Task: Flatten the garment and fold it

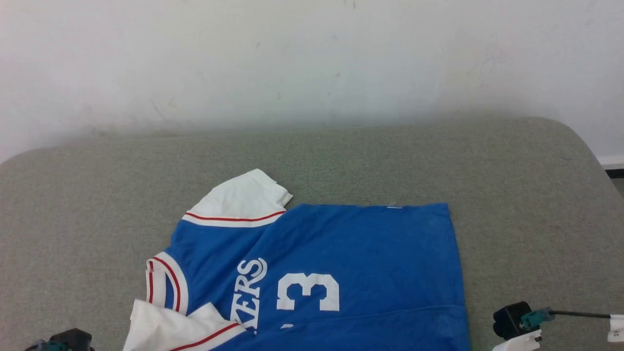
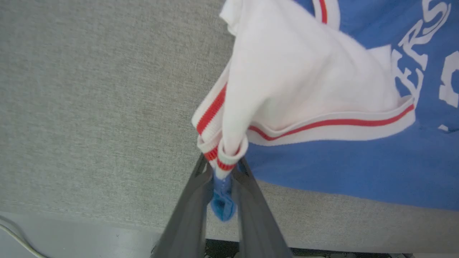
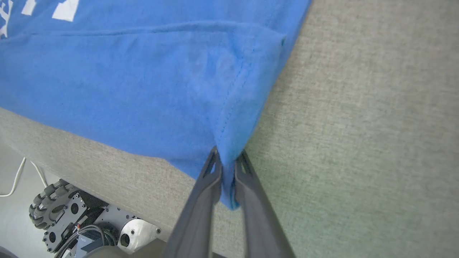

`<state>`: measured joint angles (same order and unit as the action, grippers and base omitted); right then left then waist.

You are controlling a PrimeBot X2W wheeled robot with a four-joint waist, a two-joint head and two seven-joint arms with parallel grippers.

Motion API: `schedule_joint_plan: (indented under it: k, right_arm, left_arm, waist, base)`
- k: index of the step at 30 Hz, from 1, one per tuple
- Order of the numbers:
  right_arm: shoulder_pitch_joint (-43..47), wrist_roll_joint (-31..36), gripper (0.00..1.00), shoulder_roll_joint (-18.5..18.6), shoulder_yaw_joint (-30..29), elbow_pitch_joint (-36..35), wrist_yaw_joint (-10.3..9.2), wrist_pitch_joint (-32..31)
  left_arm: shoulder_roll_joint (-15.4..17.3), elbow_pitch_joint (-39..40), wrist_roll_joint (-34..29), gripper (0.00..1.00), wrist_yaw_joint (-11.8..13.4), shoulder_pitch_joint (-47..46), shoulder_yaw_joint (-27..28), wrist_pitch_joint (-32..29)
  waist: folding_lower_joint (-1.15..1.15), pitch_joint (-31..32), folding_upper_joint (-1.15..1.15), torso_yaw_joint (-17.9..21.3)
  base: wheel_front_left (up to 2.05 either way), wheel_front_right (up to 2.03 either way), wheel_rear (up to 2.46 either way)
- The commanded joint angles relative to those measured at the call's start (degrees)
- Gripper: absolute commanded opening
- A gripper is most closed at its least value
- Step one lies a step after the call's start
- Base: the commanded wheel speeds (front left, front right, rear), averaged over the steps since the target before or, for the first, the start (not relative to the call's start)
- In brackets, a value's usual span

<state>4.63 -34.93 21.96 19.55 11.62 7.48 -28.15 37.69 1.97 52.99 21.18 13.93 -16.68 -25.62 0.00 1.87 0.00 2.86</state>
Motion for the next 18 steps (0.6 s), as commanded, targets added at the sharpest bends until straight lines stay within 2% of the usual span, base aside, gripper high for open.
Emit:
schedule_joint_plan:
  k: [1, 6, 9, 13, 18]
  right_arm:
    - [0.45, -0.16, 1.0, -0.55, -0.13, -0.09, 0.01, 0.51]
    - [0.38, 0.28, 1.0, -2.25, -1.06, -2.65, 0.01, 5.98]
    - [0.1, 1.76, 1.0, -3.63, -3.14, -6.01, 0.01, 10.9]
    - [-0.37, 7.47, 1.0, -6.28, -7.81, -10.32, 0.01, 19.66]
    - [-2.25, 13.8, 1.0, -10.1, -10.76, -14.6, 0.01, 26.49]
  left_arm:
    - [-0.49, -0.57, 0.27, 1.0, -0.41, -0.73, 0.11, 0.32]
    - [-0.98, -1.81, -0.15, 1.0, -2.05, -4.08, 0.55, 2.16]
    - [-0.39, -1.41, -0.94, 1.0, -2.09, -6.16, 1.9, 3.93]
    - [0.5, -0.42, -2.25, 1.0, -1.83, -10.31, 3.09, 5.09]
    - [1.05, 0.29, -4.15, 1.0, -1.52, -18.94, 3.57, 5.1]
  waist:
    - [0.0, -0.46, 0.0, 0.14]
    - [0.0, -1.38, 0.0, 1.44]
    - [0.0, -2.28, 0.0, 3.19]
    - [0.0, -3.98, 0.0, 5.53]
    - [0.0, -8.25, 0.0, 8.72]
  base:
    - [0.0, 0.0, 0.0]
    - [0.0, 0.0, 0.0]
    - [0.0, 0.0, 0.0]
    - [0.0, 0.0, 0.0]
    - [0.0, 0.0, 0.0]
